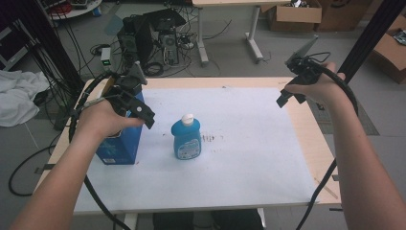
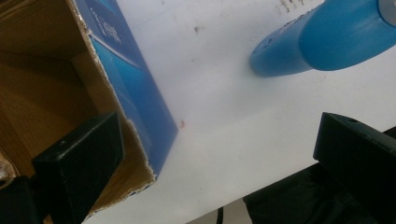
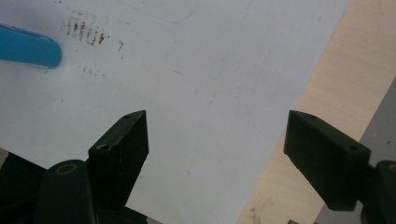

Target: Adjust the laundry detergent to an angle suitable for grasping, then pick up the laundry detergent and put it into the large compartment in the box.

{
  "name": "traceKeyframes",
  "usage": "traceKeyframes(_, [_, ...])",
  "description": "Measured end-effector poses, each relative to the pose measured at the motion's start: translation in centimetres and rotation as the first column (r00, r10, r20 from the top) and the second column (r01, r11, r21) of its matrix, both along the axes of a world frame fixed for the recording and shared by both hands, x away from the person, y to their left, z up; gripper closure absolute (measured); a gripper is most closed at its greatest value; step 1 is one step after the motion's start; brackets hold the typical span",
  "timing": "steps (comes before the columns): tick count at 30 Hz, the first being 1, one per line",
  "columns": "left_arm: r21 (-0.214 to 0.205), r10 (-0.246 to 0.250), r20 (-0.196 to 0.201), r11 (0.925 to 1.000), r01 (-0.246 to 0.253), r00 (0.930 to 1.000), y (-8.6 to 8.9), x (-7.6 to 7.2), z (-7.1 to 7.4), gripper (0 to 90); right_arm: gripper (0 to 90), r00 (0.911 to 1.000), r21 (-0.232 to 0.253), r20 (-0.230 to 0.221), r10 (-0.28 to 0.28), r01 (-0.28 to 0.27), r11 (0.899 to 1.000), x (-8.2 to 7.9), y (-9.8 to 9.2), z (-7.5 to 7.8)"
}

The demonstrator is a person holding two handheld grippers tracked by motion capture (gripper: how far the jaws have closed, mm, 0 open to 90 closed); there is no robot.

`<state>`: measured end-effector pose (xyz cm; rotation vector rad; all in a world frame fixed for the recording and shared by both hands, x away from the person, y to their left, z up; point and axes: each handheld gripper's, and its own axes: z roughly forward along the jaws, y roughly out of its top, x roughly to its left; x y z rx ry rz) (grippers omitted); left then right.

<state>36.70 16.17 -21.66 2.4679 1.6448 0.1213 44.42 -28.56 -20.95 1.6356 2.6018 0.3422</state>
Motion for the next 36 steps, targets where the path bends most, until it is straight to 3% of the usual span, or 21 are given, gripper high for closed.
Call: traceKeyframes(36, [-0.014,-0.020,0.010,0.9997,0.020,0.9997,-0.69,0.17,0.97,2.5,22.7,0.9999,0.022,0.010,0.002,-0.002,1.000,0.26,-0.87,-0.06])
